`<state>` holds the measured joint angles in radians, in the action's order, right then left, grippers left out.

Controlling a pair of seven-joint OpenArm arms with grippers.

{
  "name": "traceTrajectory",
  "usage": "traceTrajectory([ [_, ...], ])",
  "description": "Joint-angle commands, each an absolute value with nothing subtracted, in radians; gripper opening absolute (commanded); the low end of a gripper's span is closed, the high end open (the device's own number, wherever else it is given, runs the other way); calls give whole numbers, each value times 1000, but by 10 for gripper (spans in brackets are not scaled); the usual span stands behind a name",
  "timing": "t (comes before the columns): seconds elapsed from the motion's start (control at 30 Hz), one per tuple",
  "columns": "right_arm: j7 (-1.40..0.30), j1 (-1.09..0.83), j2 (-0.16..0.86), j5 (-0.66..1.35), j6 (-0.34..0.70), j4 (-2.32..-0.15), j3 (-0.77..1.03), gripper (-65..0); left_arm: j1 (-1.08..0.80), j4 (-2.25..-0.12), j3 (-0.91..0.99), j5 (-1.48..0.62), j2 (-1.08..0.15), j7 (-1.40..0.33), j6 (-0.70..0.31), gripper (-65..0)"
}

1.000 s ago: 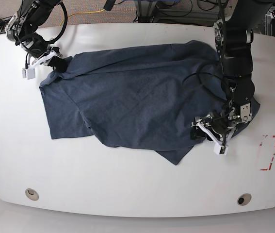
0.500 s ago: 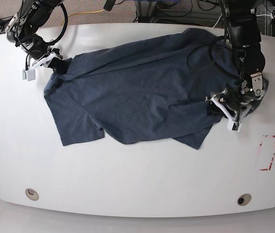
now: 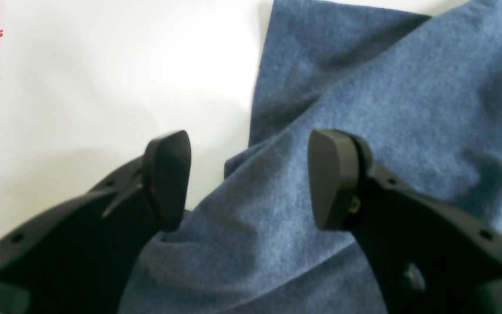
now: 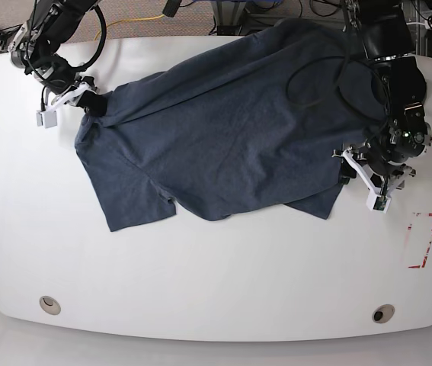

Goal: Fold the T-shirt properly
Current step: 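Drag the grasped corner with the left gripper to spread the shirt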

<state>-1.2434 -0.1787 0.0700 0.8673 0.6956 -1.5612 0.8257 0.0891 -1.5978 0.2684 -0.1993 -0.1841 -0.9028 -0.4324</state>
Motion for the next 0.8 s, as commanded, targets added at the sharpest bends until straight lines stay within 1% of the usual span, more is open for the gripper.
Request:
traceTrajectory([
  [0.0,-1231,-168,87,894,698,-1575,814,-650,153,-1583,272,-206,-193,-880,-429,-254],
  [0.13,-1231,-165,85,894,698,-1575,808,-650,237,-1443,272,-206,-191,-860,-429,-254],
  [0.5,-1230,-154,93,894,698,-1575,808,-650,390,-1059,268,-208,-191,-673,-429,-253],
  [0.63,-1230,-151,93,894,698,-1575,808,-650,424,-966,263,-208,-189,-651,-429,-253],
  [0.77,-1230,-151,93,894,698,-1575,808,-650,443,-914,263,-208,-153,-654,-449,-253],
])
